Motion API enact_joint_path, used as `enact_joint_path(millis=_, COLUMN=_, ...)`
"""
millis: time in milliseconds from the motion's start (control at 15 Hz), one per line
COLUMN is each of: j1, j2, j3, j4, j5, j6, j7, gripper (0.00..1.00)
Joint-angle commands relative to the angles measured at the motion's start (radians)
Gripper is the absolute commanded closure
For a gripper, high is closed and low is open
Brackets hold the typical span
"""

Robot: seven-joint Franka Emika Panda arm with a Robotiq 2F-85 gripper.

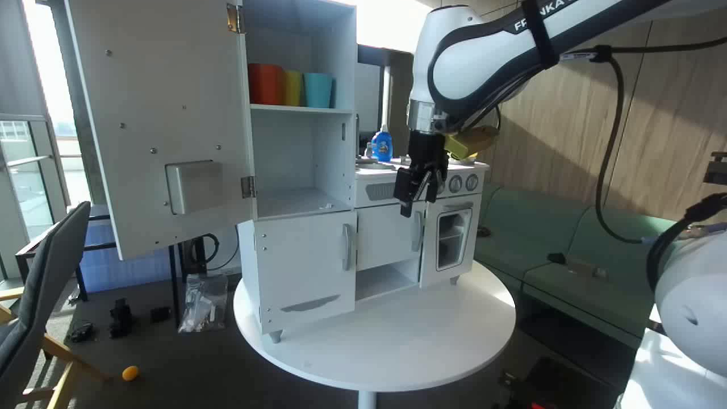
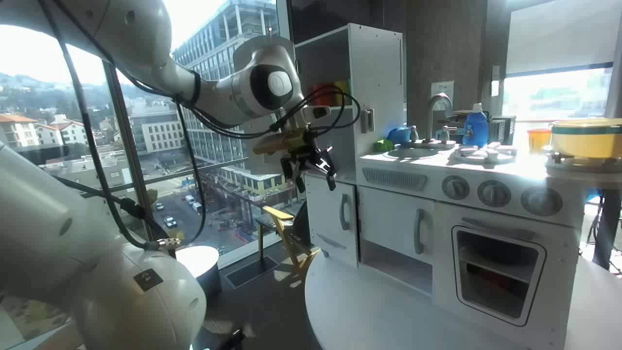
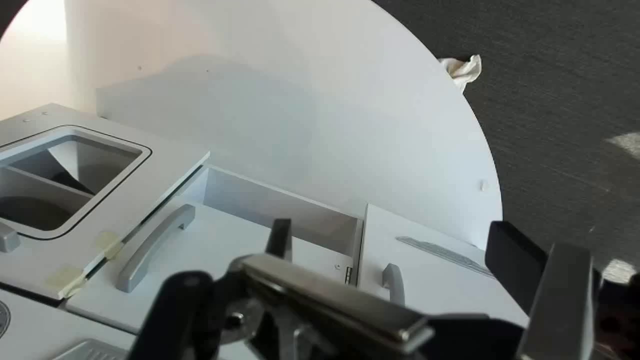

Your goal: Open the bottom left cabinet door, remove the black bowl, put it in the middle left drawer and close the cabinet door of the bottom left drawer

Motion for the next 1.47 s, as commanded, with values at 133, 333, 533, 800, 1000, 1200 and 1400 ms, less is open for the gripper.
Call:
enact_joint_path(millis=133, j1=0.01, j2=-0.003, j3=-0.009, j4=0.014, j5=-0.006, j6=-0.004, j7=0.005, gripper=0.0)
enact_joint_path(millis=333, j1=0.082, j2=-0.02, j3=0.01, j4=-0.006, j5=0.063, j6=0.014, j7=-0.017, gripper=0.0)
enact_joint_path(millis=533, j1=0.173, j2=-0.017, j3=0.063, j4=0.024, j5=0.162, j6=0.021, j7=0.021, gripper=0.0)
enact_joint_path(millis=800, j1=0.233, j2=-0.004, j3=0.164, j4=0.095, j5=0.205, j6=0.106, j7=0.134, gripper=0.0)
enact_joint_path(millis=1000, j1=0.204, j2=0.026, j3=0.258, j4=0.119, j5=0.146, j6=0.22, j7=0.258, gripper=0.0)
enact_joint_path(millis=1200, j1=0.161, j2=0.06, j3=0.305, j4=0.108, j5=0.087, j6=0.271, j7=0.343, gripper=0.0)
enact_joint_path(millis=1400, j1=0.128, j2=0.111, j3=0.307, j4=0.08, j5=0.049, j6=0.3, j7=0.392, gripper=0.0)
